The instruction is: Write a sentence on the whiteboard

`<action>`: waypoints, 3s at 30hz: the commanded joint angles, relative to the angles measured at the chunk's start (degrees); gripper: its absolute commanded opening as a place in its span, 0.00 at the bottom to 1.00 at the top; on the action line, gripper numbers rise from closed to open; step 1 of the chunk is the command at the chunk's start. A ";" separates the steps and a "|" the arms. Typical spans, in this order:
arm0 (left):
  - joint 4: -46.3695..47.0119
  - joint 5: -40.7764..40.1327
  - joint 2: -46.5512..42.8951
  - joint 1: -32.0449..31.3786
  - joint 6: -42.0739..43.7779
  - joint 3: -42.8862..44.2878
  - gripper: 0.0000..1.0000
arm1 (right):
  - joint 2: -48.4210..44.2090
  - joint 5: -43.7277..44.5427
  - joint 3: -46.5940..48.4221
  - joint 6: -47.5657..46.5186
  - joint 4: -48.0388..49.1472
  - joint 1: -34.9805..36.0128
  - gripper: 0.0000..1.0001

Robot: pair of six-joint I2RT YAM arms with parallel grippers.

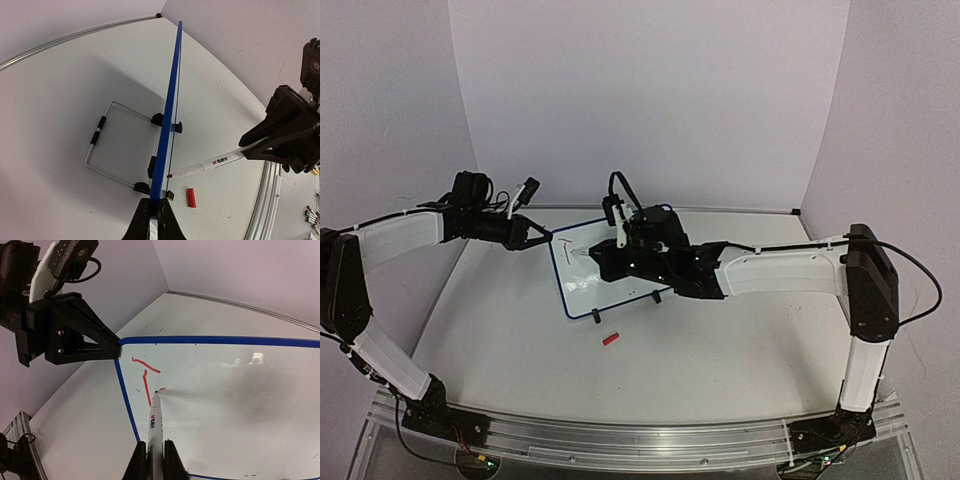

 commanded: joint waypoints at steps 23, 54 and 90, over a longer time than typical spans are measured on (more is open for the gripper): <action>0.10 0.14 -2.90 0.03 0.96 0.19 0.00 | -1.68 5.62 0.12 -1.35 -0.98 -0.10 0.00; 0.01 0.22 -2.76 0.10 0.98 0.17 0.00 | -0.37 2.41 2.94 -2.37 0.86 -0.14 0.00; 0.02 0.17 -2.85 0.05 1.05 0.21 0.00 | 1.78 0.42 -0.27 -0.97 -1.23 -0.09 0.00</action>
